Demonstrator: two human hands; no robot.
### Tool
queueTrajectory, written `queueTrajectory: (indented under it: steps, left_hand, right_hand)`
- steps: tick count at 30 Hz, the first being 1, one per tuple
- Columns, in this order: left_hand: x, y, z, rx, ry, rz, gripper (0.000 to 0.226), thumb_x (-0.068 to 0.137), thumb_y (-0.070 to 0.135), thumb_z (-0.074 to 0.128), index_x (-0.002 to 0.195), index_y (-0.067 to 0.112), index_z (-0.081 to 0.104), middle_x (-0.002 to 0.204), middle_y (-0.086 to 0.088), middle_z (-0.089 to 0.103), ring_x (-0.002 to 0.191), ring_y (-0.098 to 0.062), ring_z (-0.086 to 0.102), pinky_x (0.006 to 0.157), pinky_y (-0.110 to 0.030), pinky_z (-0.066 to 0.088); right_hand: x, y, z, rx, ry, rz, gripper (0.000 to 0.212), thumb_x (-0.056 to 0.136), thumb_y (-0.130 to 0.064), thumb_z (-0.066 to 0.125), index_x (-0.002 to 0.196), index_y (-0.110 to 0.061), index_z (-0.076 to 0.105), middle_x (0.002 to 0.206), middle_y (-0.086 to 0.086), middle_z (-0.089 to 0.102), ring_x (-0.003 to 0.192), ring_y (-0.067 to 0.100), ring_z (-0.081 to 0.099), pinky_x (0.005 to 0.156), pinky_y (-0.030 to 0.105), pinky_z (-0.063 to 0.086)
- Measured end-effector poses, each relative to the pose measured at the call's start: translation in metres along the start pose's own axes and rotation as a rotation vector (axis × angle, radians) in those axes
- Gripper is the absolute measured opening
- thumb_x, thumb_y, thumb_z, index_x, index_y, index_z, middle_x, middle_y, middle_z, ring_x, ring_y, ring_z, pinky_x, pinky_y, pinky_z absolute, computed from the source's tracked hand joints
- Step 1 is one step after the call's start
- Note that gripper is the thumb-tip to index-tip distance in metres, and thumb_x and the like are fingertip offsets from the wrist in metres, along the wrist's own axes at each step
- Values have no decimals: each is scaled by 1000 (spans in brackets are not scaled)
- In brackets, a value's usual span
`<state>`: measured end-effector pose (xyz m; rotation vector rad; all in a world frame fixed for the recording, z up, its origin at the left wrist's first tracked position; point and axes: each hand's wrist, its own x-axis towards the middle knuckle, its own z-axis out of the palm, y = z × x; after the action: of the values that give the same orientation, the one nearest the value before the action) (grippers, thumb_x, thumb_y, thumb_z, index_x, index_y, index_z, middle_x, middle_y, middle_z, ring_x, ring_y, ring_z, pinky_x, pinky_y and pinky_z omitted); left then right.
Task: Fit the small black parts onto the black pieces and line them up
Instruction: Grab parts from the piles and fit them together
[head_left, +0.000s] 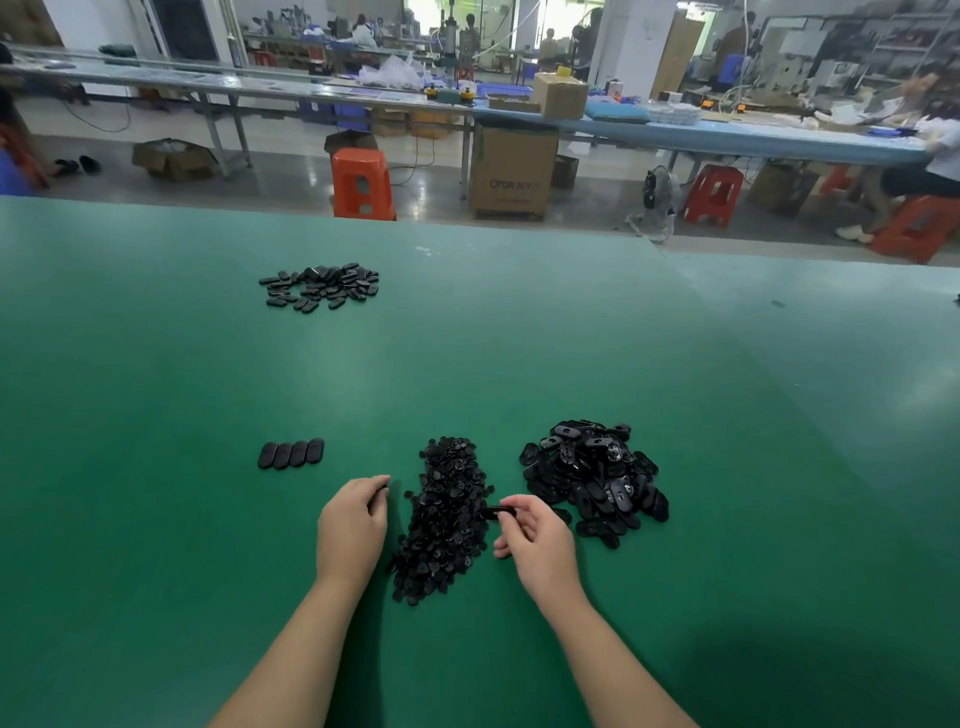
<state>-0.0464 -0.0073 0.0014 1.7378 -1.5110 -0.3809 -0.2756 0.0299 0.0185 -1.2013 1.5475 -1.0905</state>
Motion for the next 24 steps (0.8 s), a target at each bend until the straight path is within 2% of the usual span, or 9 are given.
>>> queueTrajectory:
  steps: [5, 10, 12, 15, 17, 20, 24]
  left_hand:
    - [0, 1, -1, 1, -1, -27, 21, 95, 6, 62, 114, 7, 72, 108, -3, 72, 96, -19, 66, 88, -27, 49]
    - [-2, 2, -1, 12, -1, -21, 26, 97, 5, 60, 121, 6, 71, 97, 3, 66, 85, -14, 60, 78, -26, 45]
    - [-3, 3, -2, 23, -14, -16, 24, 98, 7, 60, 118, 6, 73, 100, 2, 69, 87, -14, 63, 80, -27, 48]
    - [-3, 5, -3, 14, -17, -28, 20, 96, 9, 63, 112, 10, 75, 105, 2, 73, 92, -14, 66, 84, -26, 51]
    - [-4, 6, -4, 12, -3, -56, 15, 95, 11, 65, 107, 13, 74, 97, 5, 74, 82, -10, 66, 74, -25, 52]
    - [-5, 7, -6, -7, 34, -102, 8, 96, 14, 65, 99, 18, 71, 78, 12, 69, 63, -2, 61, 56, -20, 43]
    - [-3, 8, -8, -104, 40, -179, 11, 98, 14, 62, 96, 22, 68, 71, 11, 68, 58, -10, 62, 56, -30, 51]
  right_hand:
    - [-1, 3, 0, 14, 13, -8, 7, 102, -10, 55, 103, -16, 58, 93, -11, 77, 65, 13, 69, 66, 30, 62]
    - [-3, 5, 1, 10, 11, -3, 23, 104, -9, 51, 115, -27, 60, 94, -6, 76, 65, 9, 67, 65, 24, 58]
    - [-3, 6, 2, 0, 1, -4, 27, 104, -9, 50, 120, -30, 60, 97, -5, 76, 66, 9, 67, 65, 23, 58]
    - [-3, 7, 2, -7, -1, -15, 27, 104, -10, 51, 116, -31, 62, 95, -9, 76, 66, 9, 67, 65, 25, 59]
    - [-4, 6, 2, -7, -1, -21, 28, 104, -10, 51, 110, -35, 61, 94, -14, 75, 66, 9, 67, 65, 25, 59]
    - [-5, 6, 2, -16, -5, -30, 28, 103, -10, 52, 108, -36, 61, 95, -15, 75, 67, 9, 67, 64, 25, 59]
    - [-4, 7, 2, -19, -2, -25, 24, 103, -9, 53, 110, -29, 65, 93, -8, 76, 66, 9, 67, 64, 26, 59]
